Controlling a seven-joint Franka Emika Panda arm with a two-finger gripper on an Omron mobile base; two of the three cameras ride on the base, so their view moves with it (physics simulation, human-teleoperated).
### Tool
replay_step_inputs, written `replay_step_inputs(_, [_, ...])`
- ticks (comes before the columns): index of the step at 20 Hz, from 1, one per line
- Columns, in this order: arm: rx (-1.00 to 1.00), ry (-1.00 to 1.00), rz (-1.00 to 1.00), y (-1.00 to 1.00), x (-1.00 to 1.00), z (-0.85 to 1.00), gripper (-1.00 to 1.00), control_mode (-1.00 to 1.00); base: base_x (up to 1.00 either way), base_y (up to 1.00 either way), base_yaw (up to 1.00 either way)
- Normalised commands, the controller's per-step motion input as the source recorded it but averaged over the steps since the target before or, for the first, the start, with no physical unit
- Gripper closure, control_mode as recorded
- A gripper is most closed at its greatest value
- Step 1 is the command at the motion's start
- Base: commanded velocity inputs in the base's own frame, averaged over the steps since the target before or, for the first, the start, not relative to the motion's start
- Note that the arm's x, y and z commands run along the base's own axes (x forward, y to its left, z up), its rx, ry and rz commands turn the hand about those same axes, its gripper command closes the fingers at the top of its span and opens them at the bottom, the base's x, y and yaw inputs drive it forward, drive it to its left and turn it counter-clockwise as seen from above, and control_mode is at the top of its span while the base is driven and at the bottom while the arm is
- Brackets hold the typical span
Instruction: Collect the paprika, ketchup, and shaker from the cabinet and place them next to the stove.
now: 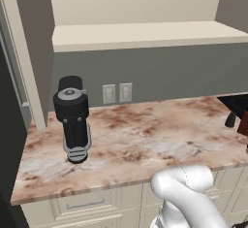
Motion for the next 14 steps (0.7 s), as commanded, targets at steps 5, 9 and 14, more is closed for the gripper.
replay_step_inputs(5, [0.00,0.00,0.04,1.00,0.00,0.10,-1.00,-1.00,0.00,0.00,0.00])
replay_step_inputs(9, [0.00,0.00,0.02,1.00,0.00,0.23,-1.00,-1.00,0.00,0.00,0.00])
replay_step_inputs(14, [-0.02,0.00,0.01,0.96,0.00,0.23,-1.00,-1.00,0.00,0.00,0.00])
